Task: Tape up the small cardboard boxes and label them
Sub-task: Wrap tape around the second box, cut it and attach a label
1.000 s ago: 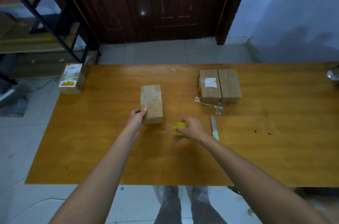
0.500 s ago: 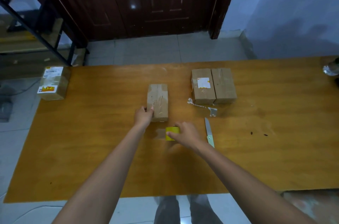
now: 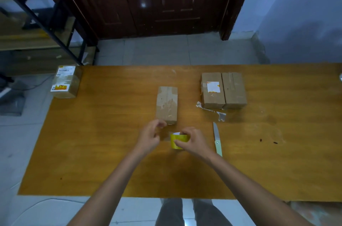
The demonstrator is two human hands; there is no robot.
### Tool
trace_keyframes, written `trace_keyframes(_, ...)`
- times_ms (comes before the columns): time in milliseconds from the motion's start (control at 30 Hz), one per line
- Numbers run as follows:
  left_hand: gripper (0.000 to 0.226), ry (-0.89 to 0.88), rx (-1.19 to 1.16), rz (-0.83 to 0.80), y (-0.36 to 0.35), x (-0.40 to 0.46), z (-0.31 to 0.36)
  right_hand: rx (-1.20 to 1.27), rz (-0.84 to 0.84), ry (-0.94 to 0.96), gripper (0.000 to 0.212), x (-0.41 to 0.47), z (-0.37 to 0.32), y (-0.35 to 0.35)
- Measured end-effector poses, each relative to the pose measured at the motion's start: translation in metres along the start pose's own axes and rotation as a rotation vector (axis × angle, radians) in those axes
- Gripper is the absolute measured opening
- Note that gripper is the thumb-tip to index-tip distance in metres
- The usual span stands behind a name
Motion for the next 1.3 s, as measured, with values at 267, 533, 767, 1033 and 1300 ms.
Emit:
trace_keyframes(267,0.078,0.02,0.202,-0.364,-0.021,0.0,-0.03,-0.018,-0.021,0.196,0.017,-0.005,-0.046,0.002)
trace_keyframes(533,0.041,-0.001,0.354,-0.404,-0.017,0.014,-0.037,-0.007,-0.039,0.27,0.02,-0.012,-0.075,0.01)
trace_keyframes(767,0.027,-0.141,0.567,-0.493,-0.022,0.025,-0.032,-0.011,-0.038,0.315,0.017,-0.011,-0.089,0.014)
trace_keyframes(1033,0.02,-0.253,0.478,-0.372,0.02,0.008,-0.039,0.09,-0.026,0.388,0.018,-0.023,-0.114,0.028)
trace_keyframes(1300,0.024,0.082,0.12,-0.653,0.08,0.016,-0.013,0.334,-0.009,0.239,0.023,-0.01,-0.12,0.095)
Point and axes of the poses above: each hand's wrist, its own x-axis towards the middle knuckle, its own y-axis out of the back of the hand, z = x × y, the point moved 8 cm from there along x, towards the middle knuckle, and after that the axes turned 6 degrees about z, right-handed, at the moved point
